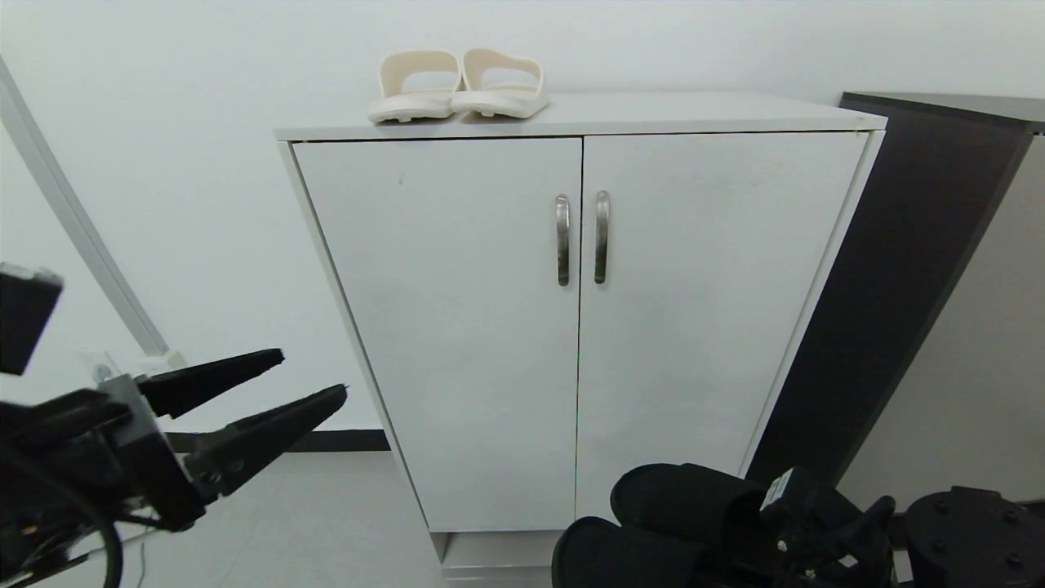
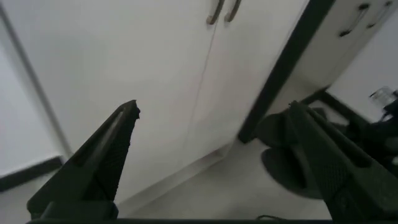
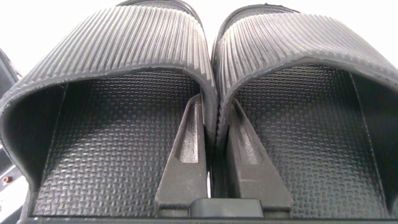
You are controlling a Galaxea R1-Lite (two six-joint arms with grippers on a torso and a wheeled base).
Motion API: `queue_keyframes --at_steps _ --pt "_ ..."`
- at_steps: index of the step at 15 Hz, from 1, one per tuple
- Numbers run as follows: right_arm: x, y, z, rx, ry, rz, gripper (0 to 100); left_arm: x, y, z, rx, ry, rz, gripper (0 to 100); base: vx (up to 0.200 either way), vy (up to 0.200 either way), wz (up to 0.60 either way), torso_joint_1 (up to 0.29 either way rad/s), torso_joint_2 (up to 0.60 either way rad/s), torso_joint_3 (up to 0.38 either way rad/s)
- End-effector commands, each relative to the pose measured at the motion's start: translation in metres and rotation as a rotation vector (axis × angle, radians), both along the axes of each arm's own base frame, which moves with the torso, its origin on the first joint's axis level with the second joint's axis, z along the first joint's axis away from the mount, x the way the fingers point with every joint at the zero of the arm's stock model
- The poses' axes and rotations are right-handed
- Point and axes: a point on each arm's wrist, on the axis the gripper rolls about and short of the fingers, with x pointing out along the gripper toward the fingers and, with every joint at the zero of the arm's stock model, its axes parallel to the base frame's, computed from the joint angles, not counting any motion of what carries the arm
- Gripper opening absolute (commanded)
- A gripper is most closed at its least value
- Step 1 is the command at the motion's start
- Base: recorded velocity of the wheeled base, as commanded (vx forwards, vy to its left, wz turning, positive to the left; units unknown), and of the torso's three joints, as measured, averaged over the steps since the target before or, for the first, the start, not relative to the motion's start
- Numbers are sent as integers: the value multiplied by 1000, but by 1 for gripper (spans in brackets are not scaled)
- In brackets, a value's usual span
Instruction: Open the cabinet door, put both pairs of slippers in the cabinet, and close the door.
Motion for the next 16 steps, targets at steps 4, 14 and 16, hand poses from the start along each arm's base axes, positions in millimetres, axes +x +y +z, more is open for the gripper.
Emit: queue_keyframes --at_steps 4,14,16 --pt "1 1 -1 -4 -3 3 0 38 -47 14 -46 54 -187 100 0 0 0 0 0 0" --pt "3 6 -2 -12 -1 10 0 107 -133 47 -72 -28 -353 100 0 0 0 0 0 0" --pt "2 8 -1 -7 -7 18 0 119 -147 52 -68 3 -395 100 0 0 0 0 0 0"
